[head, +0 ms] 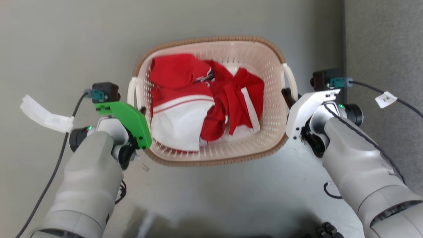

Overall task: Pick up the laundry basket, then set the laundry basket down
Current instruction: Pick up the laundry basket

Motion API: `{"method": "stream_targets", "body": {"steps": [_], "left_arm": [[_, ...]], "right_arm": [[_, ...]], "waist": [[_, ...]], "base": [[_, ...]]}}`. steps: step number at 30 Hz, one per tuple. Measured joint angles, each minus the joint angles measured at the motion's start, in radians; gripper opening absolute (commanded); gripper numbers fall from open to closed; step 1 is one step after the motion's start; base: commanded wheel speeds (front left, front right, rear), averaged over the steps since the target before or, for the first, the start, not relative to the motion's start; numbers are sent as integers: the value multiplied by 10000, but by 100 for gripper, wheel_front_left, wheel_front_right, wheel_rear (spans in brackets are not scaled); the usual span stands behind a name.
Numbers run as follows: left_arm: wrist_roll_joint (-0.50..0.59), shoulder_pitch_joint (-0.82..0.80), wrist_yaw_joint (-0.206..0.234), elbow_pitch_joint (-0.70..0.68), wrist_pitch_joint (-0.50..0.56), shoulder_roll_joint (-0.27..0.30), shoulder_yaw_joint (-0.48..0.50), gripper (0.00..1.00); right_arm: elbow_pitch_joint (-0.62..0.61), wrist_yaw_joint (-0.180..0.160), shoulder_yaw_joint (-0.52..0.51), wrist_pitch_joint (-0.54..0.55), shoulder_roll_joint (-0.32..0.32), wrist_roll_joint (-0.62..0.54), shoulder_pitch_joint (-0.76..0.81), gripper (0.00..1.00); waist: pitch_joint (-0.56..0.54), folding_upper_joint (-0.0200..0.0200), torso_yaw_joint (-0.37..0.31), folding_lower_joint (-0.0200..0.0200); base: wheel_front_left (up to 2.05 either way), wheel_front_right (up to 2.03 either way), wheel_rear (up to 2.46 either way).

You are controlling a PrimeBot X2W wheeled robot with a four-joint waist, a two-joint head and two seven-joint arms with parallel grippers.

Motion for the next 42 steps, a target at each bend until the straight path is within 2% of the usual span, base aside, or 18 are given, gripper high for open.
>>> {"method": "stream_targets", "body": {"steps": [18,42], "left_arm": [[-886,768,0,268,1547,-40,-249,0],[-1369,1537,0,341,2199,6,-393,0]], "right_arm": [[297,0,464,1081,67,972,913,0],[71,-2,1099,1607,54,1816,1737,0]], "waist": [[-1957,0,3,0],[-4135,0,16,0]], "base": [[0,0,0],[0,0,0]]}}
